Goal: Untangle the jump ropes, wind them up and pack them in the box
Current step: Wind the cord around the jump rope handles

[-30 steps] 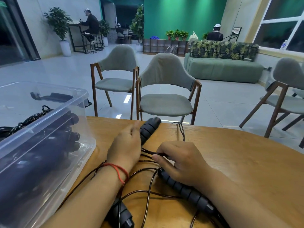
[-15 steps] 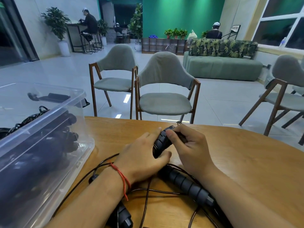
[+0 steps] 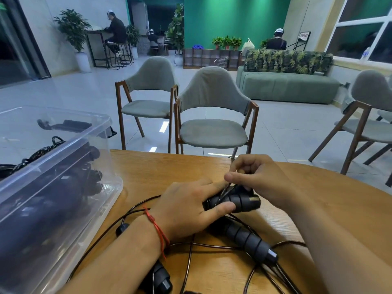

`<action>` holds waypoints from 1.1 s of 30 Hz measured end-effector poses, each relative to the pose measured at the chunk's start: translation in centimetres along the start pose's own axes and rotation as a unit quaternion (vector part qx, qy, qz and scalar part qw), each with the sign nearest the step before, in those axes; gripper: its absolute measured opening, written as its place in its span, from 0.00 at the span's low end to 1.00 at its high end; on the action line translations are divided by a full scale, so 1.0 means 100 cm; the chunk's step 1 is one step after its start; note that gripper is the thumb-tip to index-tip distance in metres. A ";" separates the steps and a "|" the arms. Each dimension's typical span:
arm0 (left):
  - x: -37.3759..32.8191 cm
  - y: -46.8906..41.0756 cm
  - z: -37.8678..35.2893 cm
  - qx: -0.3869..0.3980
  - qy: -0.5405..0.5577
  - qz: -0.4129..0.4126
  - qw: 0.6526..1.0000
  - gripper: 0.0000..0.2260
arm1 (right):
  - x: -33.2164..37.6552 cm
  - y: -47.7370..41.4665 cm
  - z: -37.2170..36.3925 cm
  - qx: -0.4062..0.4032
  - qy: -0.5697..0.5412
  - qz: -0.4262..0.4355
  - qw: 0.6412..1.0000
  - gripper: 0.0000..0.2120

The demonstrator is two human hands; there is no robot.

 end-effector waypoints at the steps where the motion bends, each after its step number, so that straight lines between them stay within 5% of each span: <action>1: -0.002 0.001 0.001 -0.008 0.005 -0.015 1.000 0.31 | -0.003 0.000 0.002 0.008 -0.006 -0.007 1.000 0.08; 10: -0.007 0.003 0.005 -0.008 0.077 -0.029 0.997 0.45 | -0.004 -0.007 -0.007 0.044 -0.038 0.023 0.998 0.08; 16: -0.007 0.003 0.004 -0.033 0.135 -0.075 0.988 0.44 | -0.030 -0.017 -0.010 0.087 -0.073 -0.007 0.994 0.14; 19: -0.008 0.004 0.008 -0.076 0.257 -0.083 0.960 0.37 | -0.030 -0.026 -0.030 0.187 -0.175 0.067 0.964 0.04; 21: -0.006 0.005 0.012 -0.125 0.284 -0.074 0.948 0.28 | -0.040 -0.026 -0.033 0.115 -0.111 0.000 0.987 0.11; 23: 0.000 0.004 0.012 -0.163 0.305 -0.040 0.937 0.23 | -0.049 -0.019 -0.016 -0.077 0.032 0.000 0.997 0.11; 24: 0.004 0.003 0.012 -0.178 0.321 -0.016 0.930 0.22 | -0.051 -0.017 -0.016 -0.109 0.018 0.006 0.994 0.09; 26: 0.011 0.001 0.011 -0.201 0.362 0.026 0.910 0.20 | -0.040 -0.011 -0.026 -0.088 -0.007 0.055 0.995 0.10; 29: 0.021 0.000 0.012 -0.218 0.415 0.067 0.881 0.17 | -0.031 -0.009 -0.043 -0.079 0.106 0.087 0.987 0.08; 33: 0.029 0.000 0.010 -0.217 0.415 0.105 0.877 0.19 | -0.034 -0.011 -0.045 -0.090 0.165 0.090 0.978 0.06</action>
Point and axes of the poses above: each hand's wrist, its own y-axis away from the middle knuckle, its own z-axis out of the back of the hand, x = y × z, the point moved 4 cm from there along -y, towards the middle knuckle, and after that the axes turned 4 degrees about -z, right-handed, at the moved point
